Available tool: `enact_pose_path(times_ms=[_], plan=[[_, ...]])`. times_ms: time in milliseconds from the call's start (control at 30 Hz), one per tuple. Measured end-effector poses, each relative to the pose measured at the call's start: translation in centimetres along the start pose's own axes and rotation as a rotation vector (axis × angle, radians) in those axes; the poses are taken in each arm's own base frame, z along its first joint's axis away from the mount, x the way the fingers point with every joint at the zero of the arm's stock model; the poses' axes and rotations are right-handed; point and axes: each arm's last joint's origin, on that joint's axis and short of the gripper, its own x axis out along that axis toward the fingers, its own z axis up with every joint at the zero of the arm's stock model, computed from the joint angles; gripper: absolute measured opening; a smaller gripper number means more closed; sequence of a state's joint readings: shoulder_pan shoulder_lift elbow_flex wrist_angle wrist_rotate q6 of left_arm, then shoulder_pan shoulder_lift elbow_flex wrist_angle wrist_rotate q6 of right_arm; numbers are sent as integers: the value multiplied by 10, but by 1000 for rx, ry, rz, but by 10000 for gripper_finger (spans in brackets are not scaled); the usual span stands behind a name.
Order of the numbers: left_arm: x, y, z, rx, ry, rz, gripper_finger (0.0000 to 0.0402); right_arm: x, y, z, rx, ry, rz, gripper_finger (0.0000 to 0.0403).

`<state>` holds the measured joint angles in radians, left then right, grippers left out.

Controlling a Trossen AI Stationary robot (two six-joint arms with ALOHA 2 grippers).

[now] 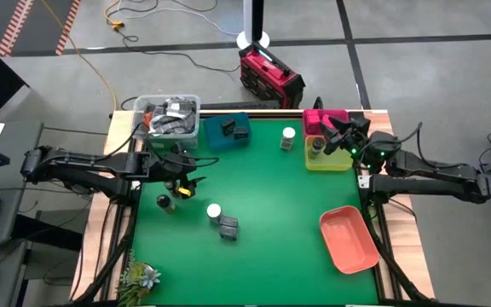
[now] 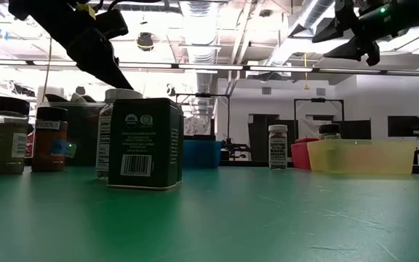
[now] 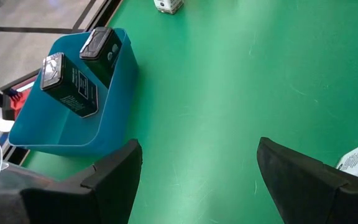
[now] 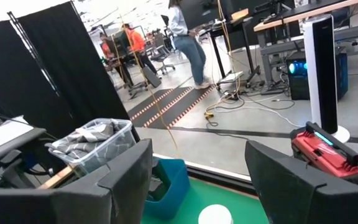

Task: Sort spices by type
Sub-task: Put the black seasoning from the middle left into the yellow bin

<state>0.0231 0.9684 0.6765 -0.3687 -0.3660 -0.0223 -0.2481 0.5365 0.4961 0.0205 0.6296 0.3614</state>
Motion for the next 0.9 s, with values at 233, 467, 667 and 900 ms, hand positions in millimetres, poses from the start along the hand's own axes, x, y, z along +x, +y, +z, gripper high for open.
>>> enact_pose_path(times_ms=[233, 467, 667, 900], plan=[[0, 0, 0, 0, 0, 0, 306, 0, -1, -2, -15, 14, -9, 284], [0, 0, 0, 0, 0, 0, 306, 0, -2, -4, -29, 33, -17, 284], [0, 0, 0, 0, 0, 0, 306, 0, -2, -4, -33, 38, -19, 284], [0, 0, 0, 0, 0, 0, 306, 0, -2, -4, -27, 40, -18, 284]])
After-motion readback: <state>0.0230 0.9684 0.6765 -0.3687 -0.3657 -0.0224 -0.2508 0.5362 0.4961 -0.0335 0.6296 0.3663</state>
